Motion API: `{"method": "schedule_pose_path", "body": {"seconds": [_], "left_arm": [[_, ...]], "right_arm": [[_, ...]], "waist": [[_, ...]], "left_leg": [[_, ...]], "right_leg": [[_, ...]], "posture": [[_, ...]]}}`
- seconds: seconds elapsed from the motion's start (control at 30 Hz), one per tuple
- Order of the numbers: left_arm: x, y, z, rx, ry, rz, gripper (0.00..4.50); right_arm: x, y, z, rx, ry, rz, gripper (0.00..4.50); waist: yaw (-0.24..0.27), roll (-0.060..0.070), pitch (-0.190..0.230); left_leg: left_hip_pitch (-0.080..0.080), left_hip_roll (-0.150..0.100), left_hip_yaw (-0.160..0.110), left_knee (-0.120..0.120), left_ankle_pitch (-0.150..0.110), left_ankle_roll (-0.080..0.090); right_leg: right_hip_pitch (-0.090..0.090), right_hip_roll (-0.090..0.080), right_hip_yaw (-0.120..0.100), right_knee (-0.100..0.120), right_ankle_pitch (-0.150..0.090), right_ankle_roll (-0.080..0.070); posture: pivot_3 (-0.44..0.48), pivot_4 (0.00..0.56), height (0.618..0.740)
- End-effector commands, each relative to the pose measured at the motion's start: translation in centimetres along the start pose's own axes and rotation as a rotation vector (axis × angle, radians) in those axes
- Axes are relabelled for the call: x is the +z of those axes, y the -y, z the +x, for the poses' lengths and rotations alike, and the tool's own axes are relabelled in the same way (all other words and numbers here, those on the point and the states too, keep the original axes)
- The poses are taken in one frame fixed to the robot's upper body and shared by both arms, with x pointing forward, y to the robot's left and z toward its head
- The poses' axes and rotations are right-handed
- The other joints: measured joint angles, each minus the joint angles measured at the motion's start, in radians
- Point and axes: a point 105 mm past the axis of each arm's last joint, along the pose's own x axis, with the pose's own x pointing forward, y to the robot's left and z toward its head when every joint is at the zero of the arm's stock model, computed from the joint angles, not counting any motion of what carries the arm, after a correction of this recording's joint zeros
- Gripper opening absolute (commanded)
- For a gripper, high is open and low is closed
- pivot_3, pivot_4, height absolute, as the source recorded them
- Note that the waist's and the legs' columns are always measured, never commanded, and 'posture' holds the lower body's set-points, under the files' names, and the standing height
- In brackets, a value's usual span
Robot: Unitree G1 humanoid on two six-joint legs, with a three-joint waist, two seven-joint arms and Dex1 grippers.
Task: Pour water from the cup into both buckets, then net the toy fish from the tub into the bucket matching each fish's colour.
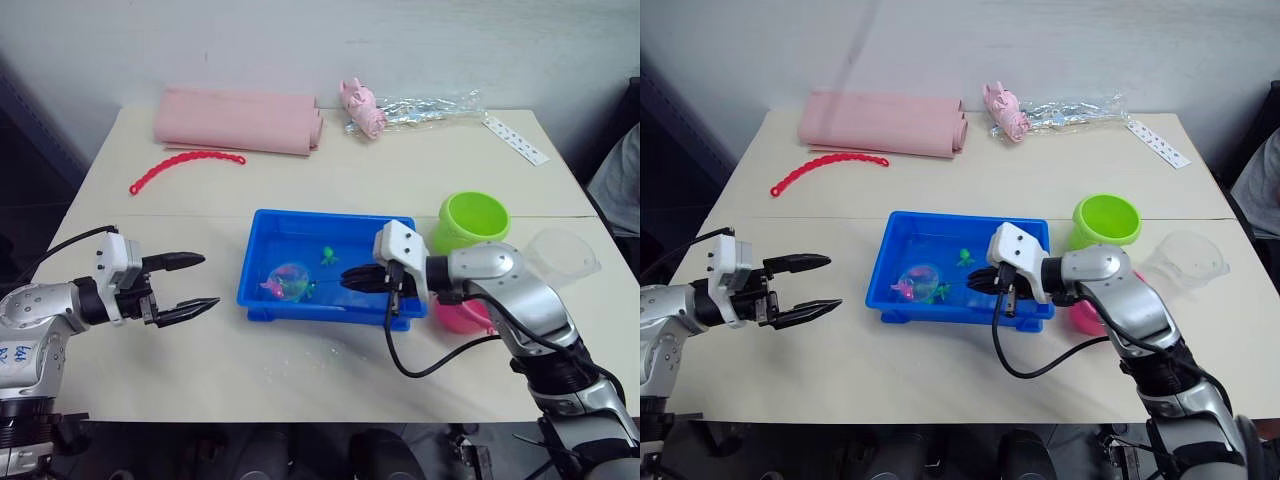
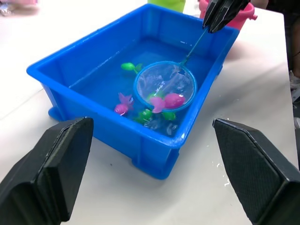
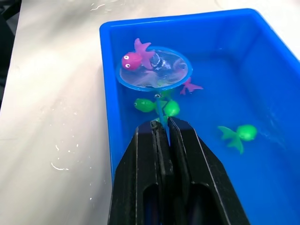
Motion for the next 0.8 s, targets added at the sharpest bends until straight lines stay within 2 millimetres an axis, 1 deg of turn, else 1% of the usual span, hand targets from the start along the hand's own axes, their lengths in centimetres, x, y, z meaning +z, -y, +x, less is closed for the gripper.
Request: {"method": "schedule_pose_path", "body": {"seconds": [0.03,0.13,0.3,0.4,0.47,0.57,0.67,0.8], "left_arm": [[0.7,0.3,0.7,-0.030,0.038,0.028,4.47],[1.1,0.9,1.7,-0.070,0.069,0.031,4.47],[1.5,1.4,2.8,-0.101,0.110,0.029,4.47],[2.2,1.5,4.1,-0.120,0.165,-0.017,4.47],[2.6,1.9,4.9,-0.159,0.176,-0.023,4.47],[3.3,2.0,5.9,-0.180,0.202,-0.003,4.47],[4.6,1.7,6.9,-0.192,0.268,-0.008,4.47],[5.7,2.2,8.3,-0.249,0.313,-0.021,4.47]], "right_arm": [[1.3,0.4,-2.4,-0.070,0.060,-0.066,0.00],[1.0,0.1,-3.9,-0.117,0.077,-0.046,0.00],[0.3,-0.2,-5.1,-0.186,0.081,-0.025,0.00],[-0.7,-0.2,-6.4,-0.256,0.108,-0.010,0.00],[-0.9,-0.5,-7.3,-0.288,0.133,-0.010,0.00],[-0.3,-1.1,-8.7,-0.317,0.183,-0.016,0.00],[0.3,-2.0,-10.3,-0.350,0.214,-0.011,0.00],[1.2,-3.3,-12.1,-0.405,0.237,0.000,0.00]], "waist": [[0.000,0.000,0.000],[0.002,0.000,0.000],[-0.001,0.000,0.000],[0.004,0.000,0.000],[0.009,0.000,0.000],[0.015,0.000,0.000],[0.022,0.000,0.000],[0.026,0.000,0.000]], "left_leg": [[0.000,0.000,0.000,0.000,0.000,0.000],[0.000,0.000,0.000,0.000,0.000,0.000],[0.000,0.000,0.001,0.000,0.000,0.000],[0.000,0.000,0.000,0.000,0.000,0.000],[-0.001,0.000,-0.001,0.000,0.000,0.000],[-0.001,0.000,0.000,0.001,0.000,0.001],[-0.001,0.000,0.000,0.001,0.000,0.001],[-0.001,0.000,0.000,0.001,0.000,0.001]], "right_leg": [[0.000,0.000,0.000,0.000,0.000,0.000],[0.000,0.000,0.000,0.000,0.000,0.000],[0.001,0.000,0.000,-0.002,0.000,0.000],[0.001,0.000,0.000,-0.002,0.000,0.000],[0.001,0.000,-0.001,-0.003,0.000,0.000],[0.001,0.000,-0.001,-0.004,0.000,0.000],[0.002,0.000,-0.001,-0.004,0.000,0.000],[0.002,0.001,-0.001,-0.004,0.000,0.000]], "posture": [[0.000,0.150,0.740],[0.000,0.150,0.740],[0.000,0.150,0.740],[0.000,0.150,0.740],[0.000,0.150,0.740],[0.000,0.150,0.740],[0.000,0.150,0.740],[0.000,0.150,0.740]]}}
